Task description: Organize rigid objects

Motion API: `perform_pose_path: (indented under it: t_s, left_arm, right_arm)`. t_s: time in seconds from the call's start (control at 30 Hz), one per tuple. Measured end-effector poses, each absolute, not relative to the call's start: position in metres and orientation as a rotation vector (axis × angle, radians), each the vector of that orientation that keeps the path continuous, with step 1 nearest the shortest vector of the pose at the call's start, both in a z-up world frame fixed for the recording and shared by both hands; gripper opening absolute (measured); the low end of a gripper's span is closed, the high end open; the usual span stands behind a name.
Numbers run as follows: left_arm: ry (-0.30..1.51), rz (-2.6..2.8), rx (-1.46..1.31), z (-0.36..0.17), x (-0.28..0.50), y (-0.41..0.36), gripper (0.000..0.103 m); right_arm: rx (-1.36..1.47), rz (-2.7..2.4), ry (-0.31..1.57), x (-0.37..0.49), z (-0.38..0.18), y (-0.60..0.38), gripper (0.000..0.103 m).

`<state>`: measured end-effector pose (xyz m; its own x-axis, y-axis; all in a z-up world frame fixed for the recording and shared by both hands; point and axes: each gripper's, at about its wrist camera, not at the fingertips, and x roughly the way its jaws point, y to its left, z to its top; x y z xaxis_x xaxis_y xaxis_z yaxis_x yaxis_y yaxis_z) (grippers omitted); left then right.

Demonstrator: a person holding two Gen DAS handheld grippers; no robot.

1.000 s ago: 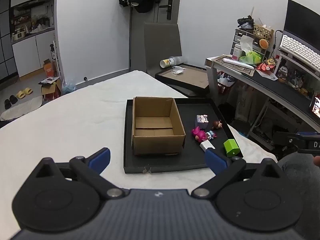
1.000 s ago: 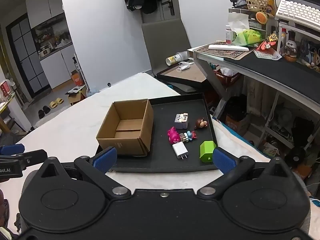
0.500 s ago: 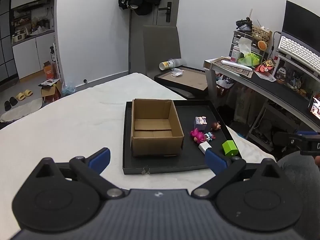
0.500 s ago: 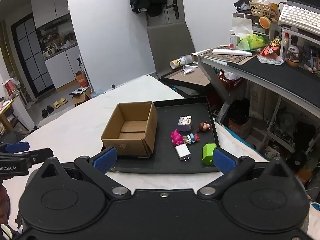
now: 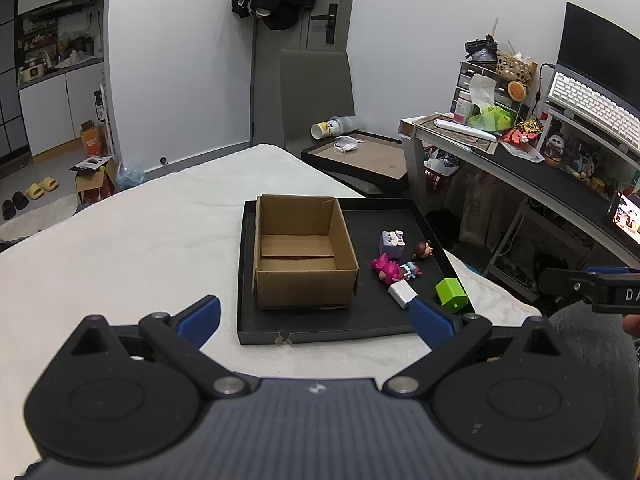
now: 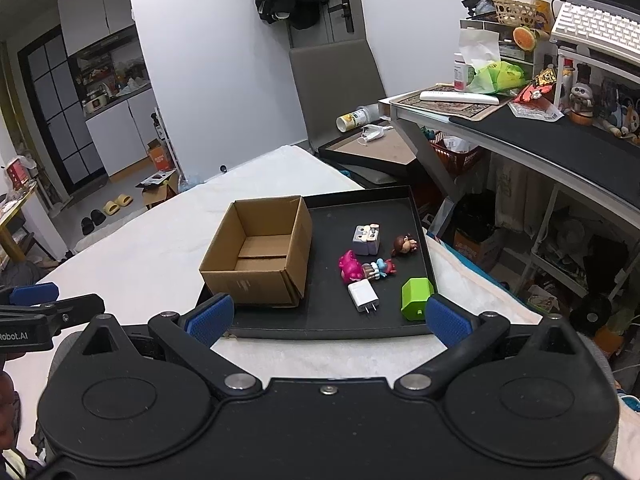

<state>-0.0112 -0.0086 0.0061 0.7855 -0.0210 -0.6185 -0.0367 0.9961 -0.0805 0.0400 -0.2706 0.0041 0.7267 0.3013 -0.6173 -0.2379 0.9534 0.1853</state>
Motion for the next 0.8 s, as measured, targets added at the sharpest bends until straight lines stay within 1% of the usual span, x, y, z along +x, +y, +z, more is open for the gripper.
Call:
perform_pose_path:
  t_s: [0.8]
  left_arm:
    - [0.657,-0.004,-0.092,0.0045,-0.0196,-0.0095,0.100]
  right_arm:
    - [0.129,0.305,0.715,0.0391,0.0014,-0.2763,0.103]
